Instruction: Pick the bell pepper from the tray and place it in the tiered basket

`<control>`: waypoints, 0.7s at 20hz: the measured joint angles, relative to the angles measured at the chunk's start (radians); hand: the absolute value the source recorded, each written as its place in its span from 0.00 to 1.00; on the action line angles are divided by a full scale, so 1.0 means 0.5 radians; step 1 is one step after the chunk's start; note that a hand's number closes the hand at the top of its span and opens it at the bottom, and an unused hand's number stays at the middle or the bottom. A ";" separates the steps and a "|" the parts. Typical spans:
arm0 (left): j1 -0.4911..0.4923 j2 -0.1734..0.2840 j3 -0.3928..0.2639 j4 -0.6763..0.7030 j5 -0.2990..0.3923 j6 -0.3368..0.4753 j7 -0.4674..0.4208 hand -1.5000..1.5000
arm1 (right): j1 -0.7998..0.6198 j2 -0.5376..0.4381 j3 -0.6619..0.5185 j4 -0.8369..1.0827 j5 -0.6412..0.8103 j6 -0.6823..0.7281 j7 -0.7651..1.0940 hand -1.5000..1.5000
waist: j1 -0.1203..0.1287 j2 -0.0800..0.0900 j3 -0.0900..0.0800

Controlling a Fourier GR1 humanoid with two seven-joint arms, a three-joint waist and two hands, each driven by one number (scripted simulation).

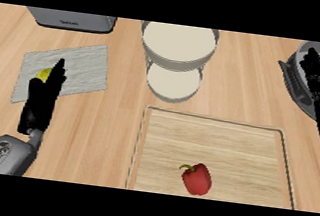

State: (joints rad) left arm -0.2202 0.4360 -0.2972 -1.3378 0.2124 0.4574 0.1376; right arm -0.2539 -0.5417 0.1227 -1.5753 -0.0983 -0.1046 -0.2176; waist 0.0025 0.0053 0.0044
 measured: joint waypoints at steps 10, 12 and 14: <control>0.040 -0.149 -0.140 -0.127 0.127 -0.412 -0.320 0.50 | 0.091 0.788 0.692 0.050 0.186 -0.406 0.273 0.00 | 0.043 -0.004 -0.013; 0.075 -0.142 -0.127 -0.121 0.165 -0.498 -0.378 0.50 | 0.131 0.901 0.828 0.069 0.169 -0.506 0.175 0.00 | 0.036 -0.005 -0.011; 0.106 -0.167 -0.119 -0.082 0.166 -0.545 -0.454 0.50 | 0.190 0.965 0.954 0.012 0.247 -0.599 0.132 0.00 | 0.018 -0.008 -0.011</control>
State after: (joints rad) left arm -0.1674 0.3526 -0.3567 -1.3787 0.2954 0.1847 -0.0893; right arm -0.1588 -0.0594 0.5996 -1.5692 0.0253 -0.4041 -0.1518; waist 0.0117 0.0014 -0.0010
